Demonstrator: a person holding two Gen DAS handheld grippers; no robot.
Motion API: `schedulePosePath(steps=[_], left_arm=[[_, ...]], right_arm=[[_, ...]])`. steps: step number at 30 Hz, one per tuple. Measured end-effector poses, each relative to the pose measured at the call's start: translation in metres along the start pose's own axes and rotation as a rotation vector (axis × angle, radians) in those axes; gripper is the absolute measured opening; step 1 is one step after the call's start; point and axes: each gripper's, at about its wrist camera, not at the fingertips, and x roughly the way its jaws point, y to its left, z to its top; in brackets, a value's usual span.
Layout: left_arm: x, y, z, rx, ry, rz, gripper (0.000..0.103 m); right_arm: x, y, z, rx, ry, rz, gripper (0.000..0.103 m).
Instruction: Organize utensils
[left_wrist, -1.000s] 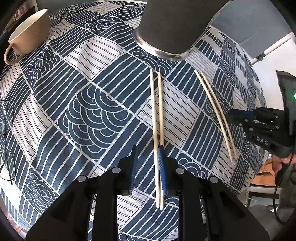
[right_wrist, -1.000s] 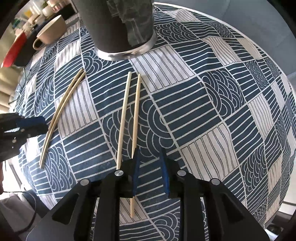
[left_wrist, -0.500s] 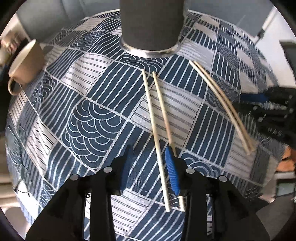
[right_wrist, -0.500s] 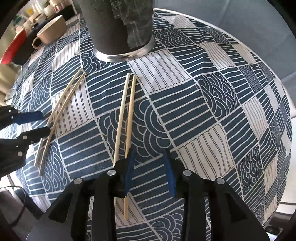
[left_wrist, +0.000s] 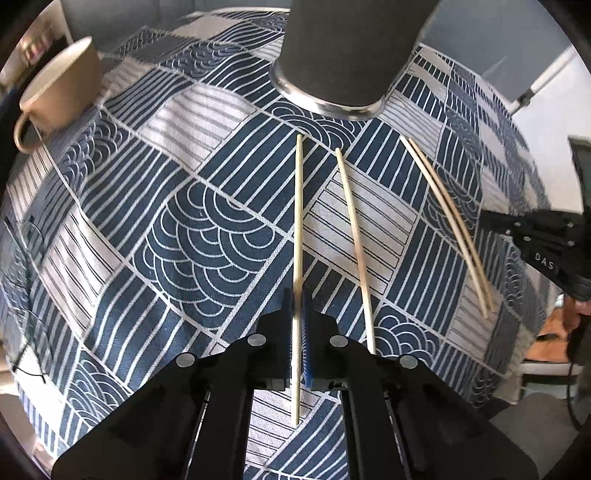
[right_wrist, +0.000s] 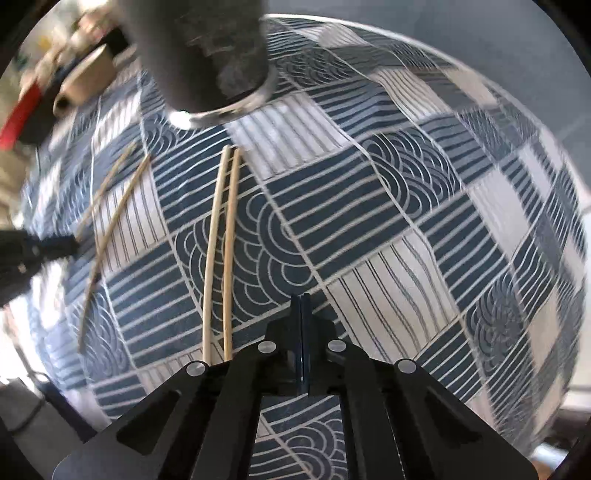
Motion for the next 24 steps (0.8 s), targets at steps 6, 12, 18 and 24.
schedulePosePath(steps=[6,12,18,24], left_arm=[[0.001,-0.003,0.001,0.032,0.012,0.019,0.005],[0.001,-0.018,-0.003,0.106,-0.003,0.113,0.007],[0.001,-0.016,-0.004,0.109,-0.021,0.109,0.007],[0.0,-0.016,-0.007,0.109,-0.033,0.111,0.007]], right_arm=[[-0.015,-0.007,-0.001,0.055,-0.083,0.115,0.006],[-0.006,0.007,0.007,0.014,-0.058,0.109,0.006],[0.0,0.021,0.008,-0.005,-0.052,0.116,0.016],[0.005,0.027,0.009,-0.02,-0.045,0.105,0.024]])
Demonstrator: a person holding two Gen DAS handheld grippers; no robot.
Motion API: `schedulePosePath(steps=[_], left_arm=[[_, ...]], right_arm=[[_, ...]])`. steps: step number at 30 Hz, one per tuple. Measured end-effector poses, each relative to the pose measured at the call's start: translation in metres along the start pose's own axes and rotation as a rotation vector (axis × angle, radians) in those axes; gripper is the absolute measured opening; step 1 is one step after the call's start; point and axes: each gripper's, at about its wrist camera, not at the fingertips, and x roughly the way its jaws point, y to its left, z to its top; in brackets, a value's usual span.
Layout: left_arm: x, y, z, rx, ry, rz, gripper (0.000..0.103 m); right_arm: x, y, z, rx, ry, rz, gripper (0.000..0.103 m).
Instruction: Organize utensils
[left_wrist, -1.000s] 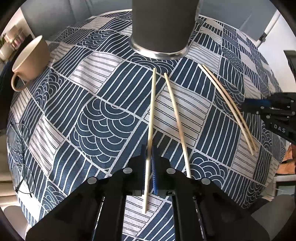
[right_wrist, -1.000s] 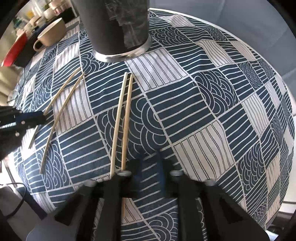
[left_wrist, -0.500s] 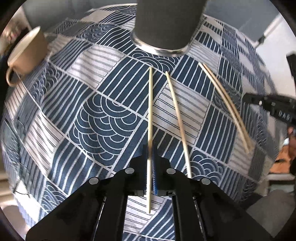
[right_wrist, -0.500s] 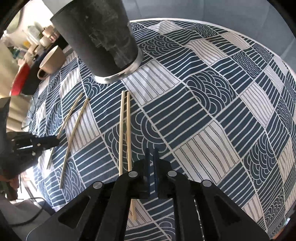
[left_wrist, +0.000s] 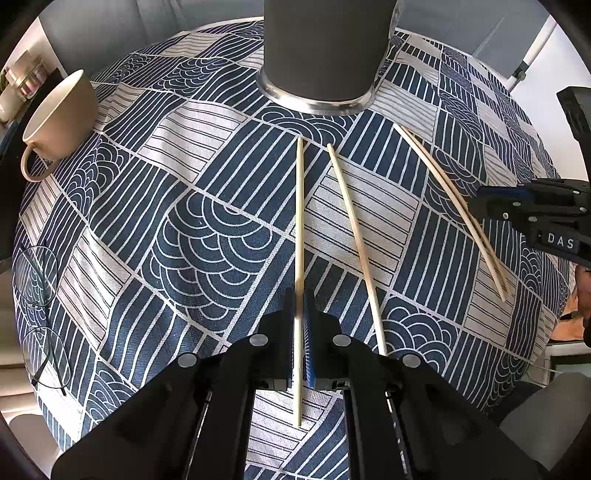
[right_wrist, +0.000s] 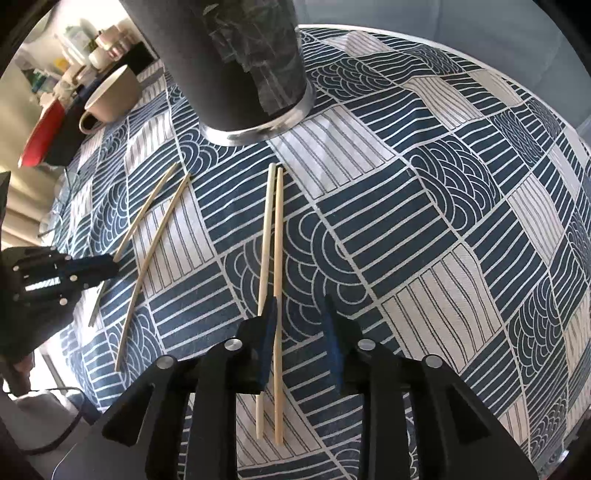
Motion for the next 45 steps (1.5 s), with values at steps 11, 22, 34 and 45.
schedulePosePath(steps=[11,22,34,45], left_arm=[[0.0,-0.001,0.001,-0.005,-0.002,0.004,0.008],[0.0,0.013,-0.001,-0.094,0.009,-0.077,0.005],[-0.055,0.05,0.018,-0.213,-0.065,-0.155,0.005],[-0.135,0.058,0.102,-0.153,-0.311,-0.108,0.005]], right_arm=[[0.004,0.016,-0.002,-0.061,0.021,-0.086,0.023],[-0.003,-0.013,-0.011,0.061,0.054,-0.033,0.004],[-0.083,-0.035,0.018,0.1,-0.166,0.102,0.004],[-0.165,-0.026,0.1,0.031,-0.373,0.226,0.005]])
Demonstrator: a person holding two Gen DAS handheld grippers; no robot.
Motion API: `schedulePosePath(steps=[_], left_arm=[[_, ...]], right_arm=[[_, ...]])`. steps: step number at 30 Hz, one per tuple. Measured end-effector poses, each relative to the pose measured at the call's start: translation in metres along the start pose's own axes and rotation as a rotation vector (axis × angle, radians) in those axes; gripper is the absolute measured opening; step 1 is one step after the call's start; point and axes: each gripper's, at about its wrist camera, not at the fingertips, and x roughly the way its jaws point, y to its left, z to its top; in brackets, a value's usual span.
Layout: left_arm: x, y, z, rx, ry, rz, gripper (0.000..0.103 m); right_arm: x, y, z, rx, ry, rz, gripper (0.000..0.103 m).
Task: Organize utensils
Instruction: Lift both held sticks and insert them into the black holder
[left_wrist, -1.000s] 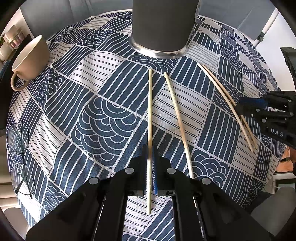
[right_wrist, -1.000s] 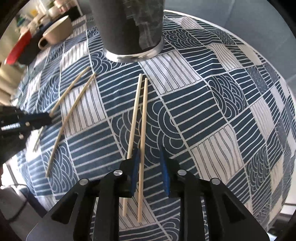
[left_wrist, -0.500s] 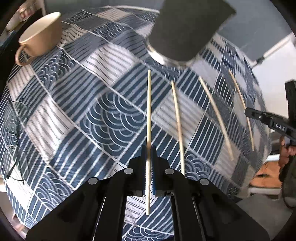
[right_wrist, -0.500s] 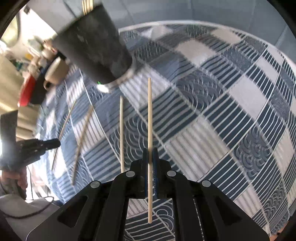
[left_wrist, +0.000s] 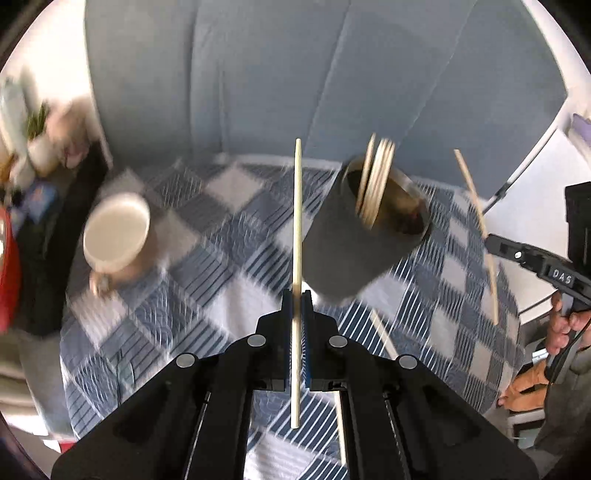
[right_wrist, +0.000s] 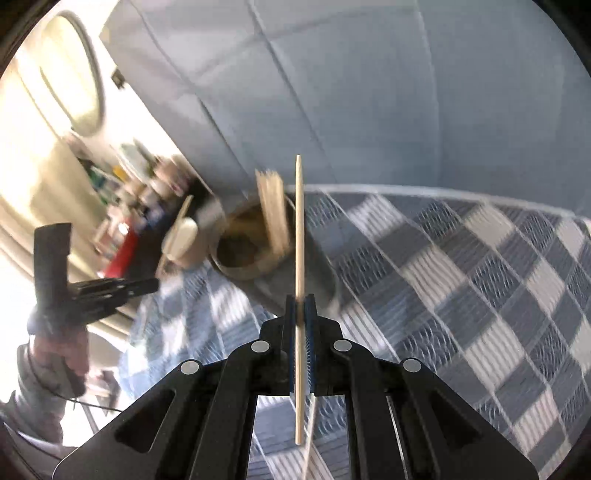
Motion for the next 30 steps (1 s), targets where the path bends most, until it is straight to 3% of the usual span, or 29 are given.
schedulePosePath(steps=[6,13,17,21,30], left_arm=[[-0.012,-0.028,0.054,0.058,-0.122,-0.051,0.005],[0.012,-0.045,0.086,0.056,-0.172,-0.145,0.005],[0.027,-0.051,0.089,0.079,-0.218,-0.209,0.005],[0.044,-0.041,0.087,0.027,-0.275,-0.249,0.005],[0.066,-0.031,0.059,0.02,-0.396,-0.265,0.005]], right_arm=[[0.001,0.024,0.047,-0.065,-0.062,0.036,0.005],[0.024,0.026,0.071,-0.081,-0.084,0.07,0.005],[0.037,0.023,0.078,-0.094,-0.133,0.098,0.005],[0.053,0.015,0.083,-0.067,-0.175,0.135,0.005],[0.083,0.003,0.066,-0.037,-0.224,0.218,0.005]])
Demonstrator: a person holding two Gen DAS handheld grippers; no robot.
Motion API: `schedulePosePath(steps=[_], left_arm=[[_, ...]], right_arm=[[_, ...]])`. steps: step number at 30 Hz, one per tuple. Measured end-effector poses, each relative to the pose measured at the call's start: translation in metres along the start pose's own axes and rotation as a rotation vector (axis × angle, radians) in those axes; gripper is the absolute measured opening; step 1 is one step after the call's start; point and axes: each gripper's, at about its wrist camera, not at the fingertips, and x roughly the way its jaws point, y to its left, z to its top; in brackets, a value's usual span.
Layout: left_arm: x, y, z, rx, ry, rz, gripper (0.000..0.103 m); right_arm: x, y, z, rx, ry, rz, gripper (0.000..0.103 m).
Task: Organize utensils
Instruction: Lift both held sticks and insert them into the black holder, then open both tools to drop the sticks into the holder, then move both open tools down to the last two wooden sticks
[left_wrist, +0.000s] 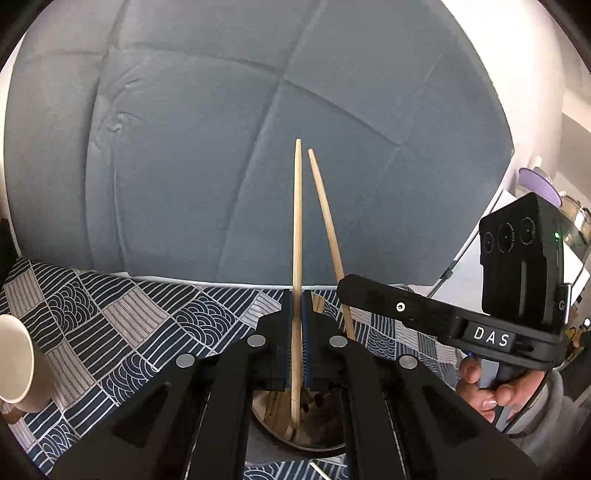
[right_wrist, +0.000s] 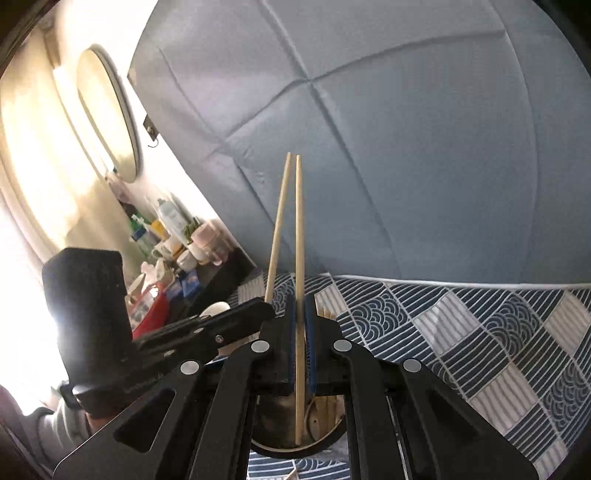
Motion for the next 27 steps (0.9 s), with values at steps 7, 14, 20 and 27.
schedulePosePath(steps=[7,14,20,27], left_arm=[[0.004,0.0,-0.011,0.023,0.002,-0.011,0.005],[-0.009,-0.006,-0.019,0.031,0.005,-0.002,0.006],[-0.039,-0.016,-0.015,0.078,-0.044,0.039,0.035],[-0.068,-0.017,-0.023,0.087,-0.039,0.073,0.062]], right_arm=[[-0.001,-0.005,-0.018,0.008,0.028,-0.007,0.005],[-0.025,-0.001,-0.028,0.001,-0.011,-0.035,0.008],[-0.055,0.004,-0.027,0.016,-0.073,-0.058,0.027],[-0.081,0.018,-0.036,-0.001,-0.106,-0.12,0.062]])
